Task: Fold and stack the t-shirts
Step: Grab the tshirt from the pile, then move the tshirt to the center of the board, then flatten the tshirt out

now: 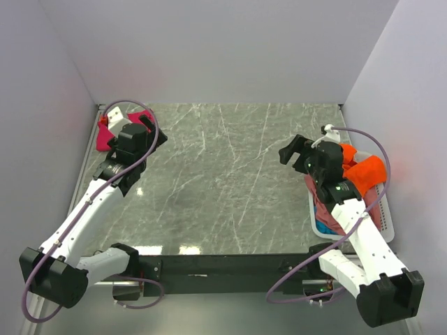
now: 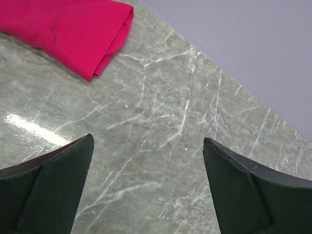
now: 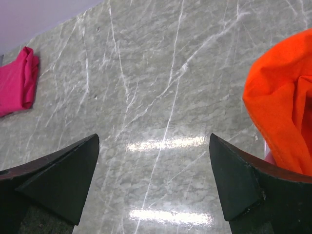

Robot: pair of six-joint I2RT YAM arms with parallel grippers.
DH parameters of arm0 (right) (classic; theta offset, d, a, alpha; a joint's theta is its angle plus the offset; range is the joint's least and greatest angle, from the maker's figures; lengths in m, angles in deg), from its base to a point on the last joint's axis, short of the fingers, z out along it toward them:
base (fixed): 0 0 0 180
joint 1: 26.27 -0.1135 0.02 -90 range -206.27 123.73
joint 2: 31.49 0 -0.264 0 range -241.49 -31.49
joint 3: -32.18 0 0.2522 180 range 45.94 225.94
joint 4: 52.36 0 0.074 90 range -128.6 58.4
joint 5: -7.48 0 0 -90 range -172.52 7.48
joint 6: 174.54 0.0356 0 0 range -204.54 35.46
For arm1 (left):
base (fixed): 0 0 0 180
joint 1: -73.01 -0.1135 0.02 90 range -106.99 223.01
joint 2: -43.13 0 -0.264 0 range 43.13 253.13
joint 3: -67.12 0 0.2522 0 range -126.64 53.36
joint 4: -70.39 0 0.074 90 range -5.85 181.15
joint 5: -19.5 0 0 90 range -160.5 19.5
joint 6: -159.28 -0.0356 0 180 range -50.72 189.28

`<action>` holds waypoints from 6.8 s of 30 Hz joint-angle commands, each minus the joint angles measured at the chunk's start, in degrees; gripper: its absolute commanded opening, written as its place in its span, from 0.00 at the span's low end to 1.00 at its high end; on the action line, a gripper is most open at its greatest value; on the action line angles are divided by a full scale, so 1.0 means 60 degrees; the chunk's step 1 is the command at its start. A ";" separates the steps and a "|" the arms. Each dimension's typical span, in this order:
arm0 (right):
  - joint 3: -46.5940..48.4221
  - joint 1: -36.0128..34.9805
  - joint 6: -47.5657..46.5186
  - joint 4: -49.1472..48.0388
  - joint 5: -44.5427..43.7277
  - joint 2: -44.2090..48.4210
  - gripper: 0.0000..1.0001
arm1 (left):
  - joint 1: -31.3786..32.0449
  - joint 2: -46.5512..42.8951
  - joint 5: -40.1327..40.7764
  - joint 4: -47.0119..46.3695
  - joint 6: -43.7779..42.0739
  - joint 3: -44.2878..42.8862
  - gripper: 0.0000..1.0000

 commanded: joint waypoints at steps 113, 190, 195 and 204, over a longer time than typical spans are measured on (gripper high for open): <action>0.6090 -0.2230 0.1055 -0.0136 0.0306 -0.4372 0.00 | -0.0017 0.0407 -0.0425 0.1312 0.1676 0.0632 0.99; 1.0597 -0.0631 -0.0790 0.0646 0.0882 -0.3152 0.00 | -0.0669 0.3498 -0.1842 -0.0759 -0.3336 -0.8871 0.01; 1.2768 -0.0455 -0.0966 0.0741 0.0557 -0.5201 0.00 | -0.1452 0.6093 -0.3093 -0.0523 -0.3363 -1.1713 0.01; 1.4166 -0.0279 -0.0908 0.1725 0.0910 -0.6162 0.00 | -0.2331 0.5791 -0.4074 -0.0653 -0.3187 -1.2147 0.01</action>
